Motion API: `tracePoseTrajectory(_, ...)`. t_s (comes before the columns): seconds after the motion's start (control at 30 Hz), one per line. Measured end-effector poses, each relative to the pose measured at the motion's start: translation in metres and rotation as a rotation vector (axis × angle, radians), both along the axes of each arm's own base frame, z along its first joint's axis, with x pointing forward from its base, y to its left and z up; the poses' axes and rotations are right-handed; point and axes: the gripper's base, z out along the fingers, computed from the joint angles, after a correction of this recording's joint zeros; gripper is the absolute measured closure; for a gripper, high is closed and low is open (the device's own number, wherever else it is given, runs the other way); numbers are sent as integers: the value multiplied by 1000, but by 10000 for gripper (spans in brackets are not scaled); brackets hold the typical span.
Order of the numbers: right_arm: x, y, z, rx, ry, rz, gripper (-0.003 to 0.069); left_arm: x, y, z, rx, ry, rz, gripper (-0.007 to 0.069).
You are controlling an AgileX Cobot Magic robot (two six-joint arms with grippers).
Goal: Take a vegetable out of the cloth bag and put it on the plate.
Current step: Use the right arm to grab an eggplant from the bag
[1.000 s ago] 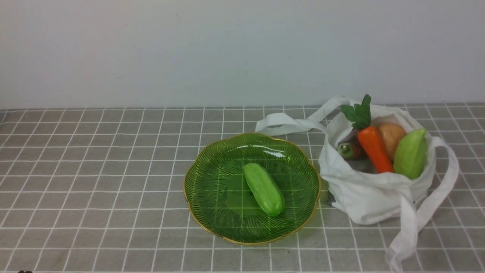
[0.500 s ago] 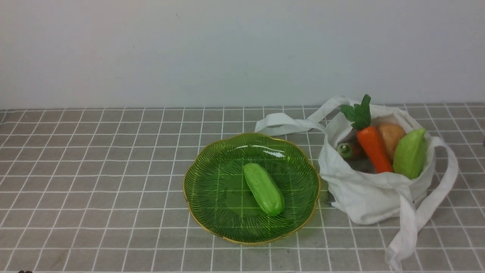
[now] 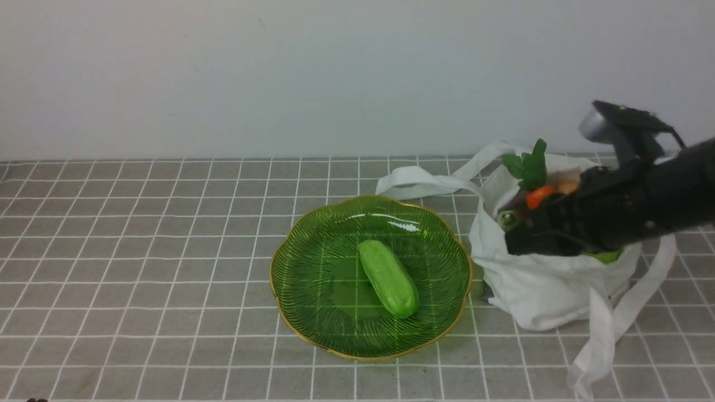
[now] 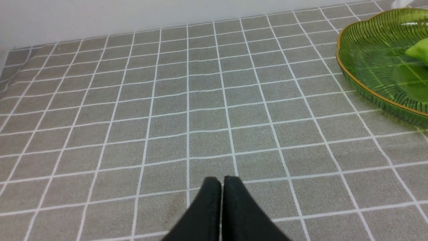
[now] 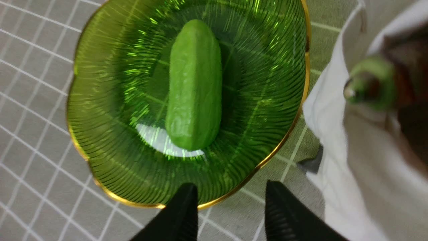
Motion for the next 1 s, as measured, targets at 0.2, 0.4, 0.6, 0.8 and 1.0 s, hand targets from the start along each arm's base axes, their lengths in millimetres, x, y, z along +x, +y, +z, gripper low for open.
tracePoseTrajectory(0.2, 34, 22, -7, -193, 13, 33, 249, 0, 0, 0, 0, 0, 0, 632)
tracePoseTrajectory(0.4, 48, 36, -9, -407, -39, -46, 161, 0, 0, 0, 0, 0, 0, 632)
tracePoseTrajectory(0.6, 56, 32, -18, -458, -41, -164, 158, 0, 0, 0, 0, 0, 0, 632)
tracePoseTrajectory(0.8, 63, 31, -24, -438, -56, -259, 156, 0, 0, 0, 0, 0, 0, 632)
tracePoseTrajectory(1.0, 68, 31, -34, -444, -48, -293, 183, 0, 0, 0, 0, 0, 0, 632)
